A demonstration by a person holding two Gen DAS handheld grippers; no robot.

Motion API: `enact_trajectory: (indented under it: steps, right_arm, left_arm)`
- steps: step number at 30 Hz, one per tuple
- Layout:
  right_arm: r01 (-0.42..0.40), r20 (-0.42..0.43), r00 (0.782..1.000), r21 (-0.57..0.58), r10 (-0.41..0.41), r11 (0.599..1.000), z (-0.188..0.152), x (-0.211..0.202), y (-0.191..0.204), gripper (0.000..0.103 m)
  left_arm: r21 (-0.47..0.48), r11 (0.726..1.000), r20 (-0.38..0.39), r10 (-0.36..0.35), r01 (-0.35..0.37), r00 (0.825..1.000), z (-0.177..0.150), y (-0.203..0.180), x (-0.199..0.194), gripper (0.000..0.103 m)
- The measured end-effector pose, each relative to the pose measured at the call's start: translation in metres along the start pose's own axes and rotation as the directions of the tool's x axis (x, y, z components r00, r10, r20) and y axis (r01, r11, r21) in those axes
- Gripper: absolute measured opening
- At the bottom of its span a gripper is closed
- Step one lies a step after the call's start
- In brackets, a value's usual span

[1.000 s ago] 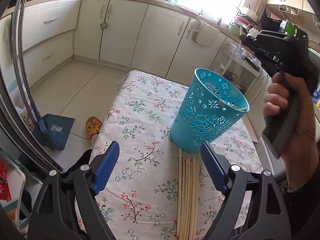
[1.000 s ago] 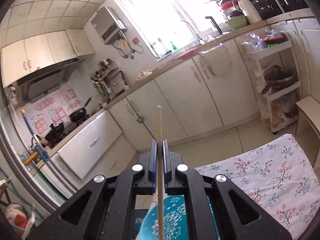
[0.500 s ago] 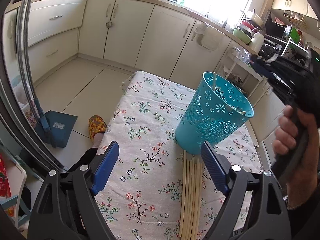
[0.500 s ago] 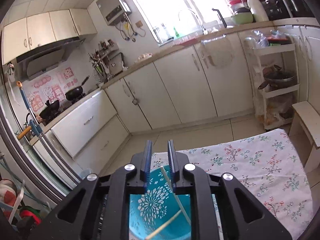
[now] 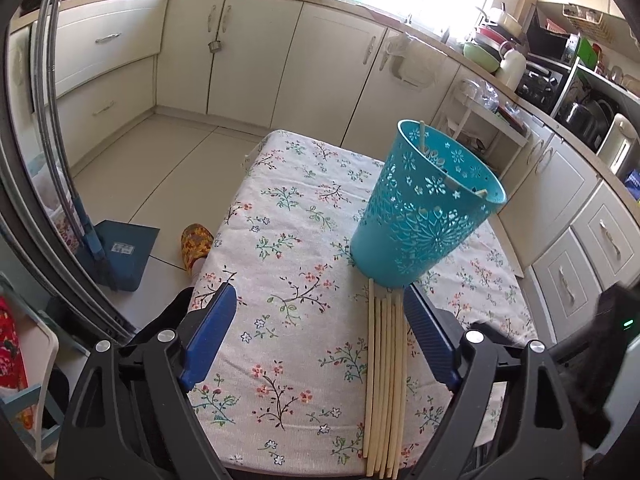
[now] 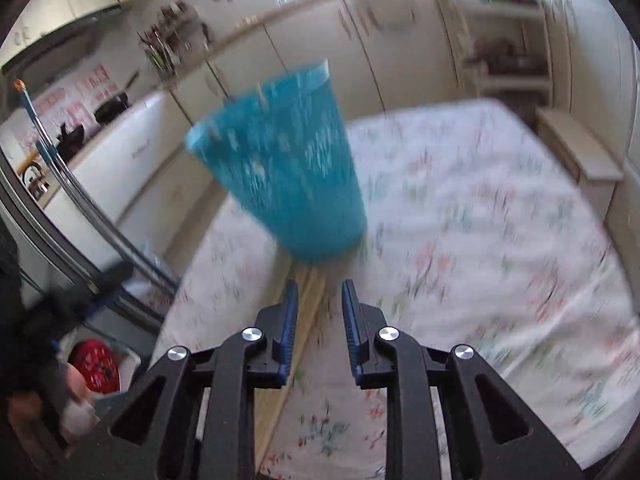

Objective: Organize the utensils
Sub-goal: 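Lower the left gripper to the bundle and grasp another chopstick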

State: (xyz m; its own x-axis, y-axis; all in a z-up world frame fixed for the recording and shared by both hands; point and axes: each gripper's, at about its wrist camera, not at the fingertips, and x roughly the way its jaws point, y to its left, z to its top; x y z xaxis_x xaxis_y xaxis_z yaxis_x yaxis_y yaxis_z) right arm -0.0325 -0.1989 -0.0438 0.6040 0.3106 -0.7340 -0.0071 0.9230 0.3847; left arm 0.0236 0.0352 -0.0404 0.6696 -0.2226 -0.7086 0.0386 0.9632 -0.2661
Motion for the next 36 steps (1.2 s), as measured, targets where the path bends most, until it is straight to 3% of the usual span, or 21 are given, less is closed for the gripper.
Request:
enact_trajectory:
  steps: [9, 16, 20, 23, 31, 36]
  right_arm:
    - [0.06, -0.084, 0.994, -0.069, -0.066, 0.996, -0.012, 0.05, 0.02, 0.022]
    - [0.097, -0.065, 0.992, -0.173, -0.11, 0.98, -0.016, 0.054, 0.026, 0.021]
    - [0.108, -0.068, 0.989, -0.244, -0.128, 0.964, -0.015, 0.053, 0.02, 0.01]
    - [0.125, -0.072, 0.986, -0.273, -0.15, 0.954, -0.01, 0.052, 0.011, 0.01]
    - [0.132, -0.055, 0.988, -0.197, -0.145, 0.971, -0.002, 0.039, -0.031, 0.009]
    - [0.119, -0.031, 0.991, -0.19, -0.127, 0.975, -0.003, 0.041, -0.031, 0.009]
  left_arm:
    - [-0.003, 1.0, -0.023, 0.018, -0.018, 1.0, -0.006, 0.005, 0.003, 0.083]
    - [0.004, 1.0, -0.049, 0.027, -0.027, 0.998, -0.008, 0.007, 0.012, 0.083]
    - [0.075, 0.996, -0.097, 0.049, -0.042, 0.994, -0.011, -0.003, 0.031, 0.085]
    - [0.152, 0.987, -0.129, 0.072, -0.052, 0.989, -0.014, -0.016, 0.052, 0.085]
    - [0.241, 0.968, -0.195, 0.119, -0.07, 0.974, -0.017, -0.04, 0.108, 0.085]
    - [0.271, 0.959, -0.209, 0.147, -0.087, 0.967, -0.017, -0.048, 0.125, 0.085]
